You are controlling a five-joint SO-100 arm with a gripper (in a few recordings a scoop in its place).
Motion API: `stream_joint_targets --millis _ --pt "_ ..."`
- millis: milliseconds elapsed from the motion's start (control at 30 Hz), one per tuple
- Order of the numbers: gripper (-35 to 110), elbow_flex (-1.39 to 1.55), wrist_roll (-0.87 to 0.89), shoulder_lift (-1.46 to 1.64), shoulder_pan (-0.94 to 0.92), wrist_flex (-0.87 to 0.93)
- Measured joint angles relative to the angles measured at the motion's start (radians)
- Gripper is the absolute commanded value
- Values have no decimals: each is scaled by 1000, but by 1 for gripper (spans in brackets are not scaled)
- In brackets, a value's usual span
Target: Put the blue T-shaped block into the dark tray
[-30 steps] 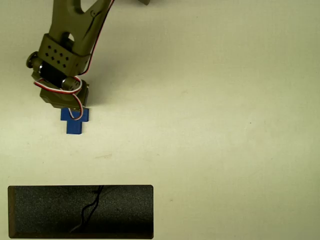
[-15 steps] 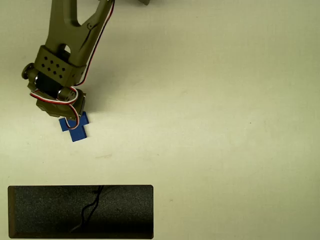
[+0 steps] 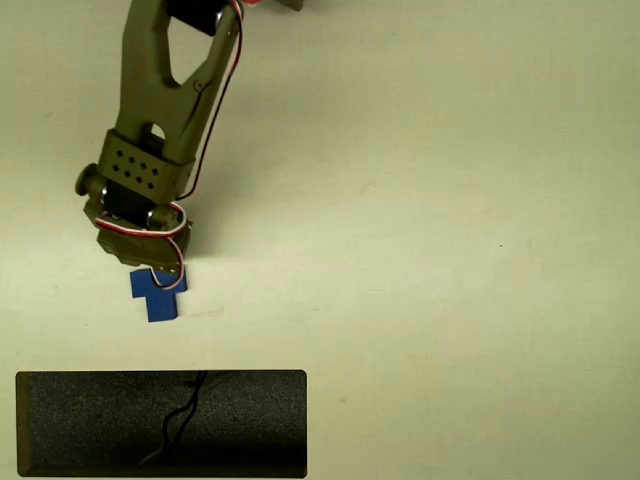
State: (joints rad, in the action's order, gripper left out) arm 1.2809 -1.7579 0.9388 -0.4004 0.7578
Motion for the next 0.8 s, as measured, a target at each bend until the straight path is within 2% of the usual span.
stream_joint_targets --millis 300,800 --pt "0 -153 89 -83 54 -20" --pt "0 -219 97 -110 52 -18"
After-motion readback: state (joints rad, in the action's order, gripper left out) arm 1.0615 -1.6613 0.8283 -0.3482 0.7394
